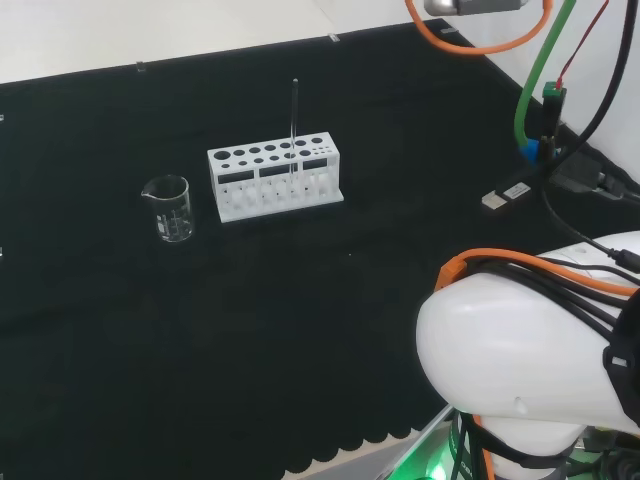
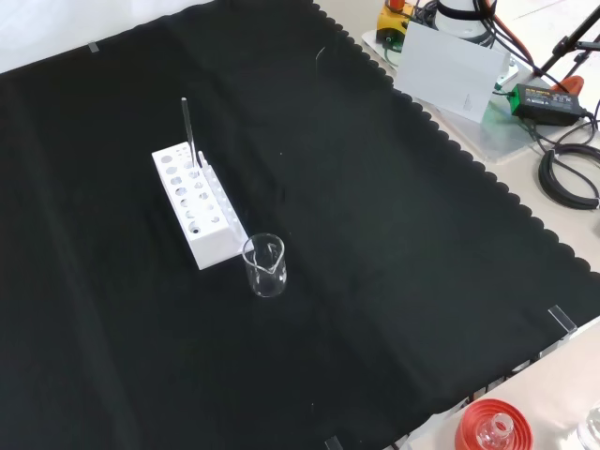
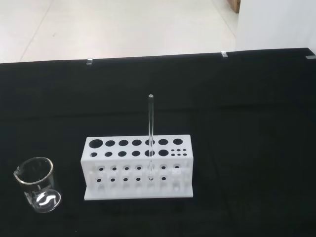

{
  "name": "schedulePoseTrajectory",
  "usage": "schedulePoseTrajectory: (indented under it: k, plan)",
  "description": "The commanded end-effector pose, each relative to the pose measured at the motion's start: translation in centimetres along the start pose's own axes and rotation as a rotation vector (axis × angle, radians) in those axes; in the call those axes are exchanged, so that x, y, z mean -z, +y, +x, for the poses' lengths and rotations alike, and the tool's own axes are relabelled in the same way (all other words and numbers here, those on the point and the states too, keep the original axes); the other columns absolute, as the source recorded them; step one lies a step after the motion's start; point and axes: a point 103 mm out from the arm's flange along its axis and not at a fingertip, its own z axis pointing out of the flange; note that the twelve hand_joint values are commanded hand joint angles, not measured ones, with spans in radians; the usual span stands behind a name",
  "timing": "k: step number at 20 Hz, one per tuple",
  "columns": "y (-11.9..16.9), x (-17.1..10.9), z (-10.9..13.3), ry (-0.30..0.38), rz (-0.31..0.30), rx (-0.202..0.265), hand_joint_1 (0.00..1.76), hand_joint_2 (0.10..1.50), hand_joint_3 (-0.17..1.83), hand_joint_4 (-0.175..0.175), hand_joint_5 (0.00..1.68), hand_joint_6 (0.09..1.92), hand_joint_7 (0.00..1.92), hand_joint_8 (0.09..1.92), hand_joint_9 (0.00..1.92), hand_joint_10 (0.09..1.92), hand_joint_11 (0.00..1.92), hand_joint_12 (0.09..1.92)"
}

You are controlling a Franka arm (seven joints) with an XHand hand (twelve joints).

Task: Take the glass rod from the white test tube rack.

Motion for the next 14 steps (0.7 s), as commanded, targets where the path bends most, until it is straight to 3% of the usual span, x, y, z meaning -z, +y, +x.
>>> schedulePoseTrajectory:
  k: [1, 3, 5, 7, 9, 14]
  plan:
    - [0.7, -0.2, 0.2, 0.000, 0.015, 0.012, 0.14, 0.89, 0.23, 0.136, 0.00, 0.09, 0.00, 0.09, 0.00, 0.09, 0.00, 0.37]
    - [1.6, -0.1, 1.1, 0.025, 0.015, 0.027, 0.15, 0.90, 0.21, 0.135, 0.00, 0.09, 0.00, 0.09, 0.01, 0.09, 0.00, 0.45]
    - [2.4, 0.1, 1.9, 0.043, 0.014, 0.024, 0.16, 0.90, 0.19, 0.133, 0.00, 0.09, 0.00, 0.09, 0.03, 0.09, 0.00, 0.67]
    - [1.9, -0.1, -1.2, 0.065, 0.013, 0.032, 0.17, 0.91, 0.18, 0.131, 0.00, 0.09, 0.00, 0.09, 0.04, 0.09, 0.00, 0.86]
    - [2.4, -0.4, -1.6, 0.041, 0.024, 0.028, 0.17, 0.91, 0.17, 0.128, 0.00, 0.09, 0.00, 0.09, 0.05, 0.09, 0.00, 1.00]
    - [4.9, -1.0, 0.7, 0.020, 0.033, 0.047, 0.18, 0.92, 0.14, 0.118, 0.00, 0.09, 0.01, 0.09, 0.00, 0.36, 0.00, 1.19]
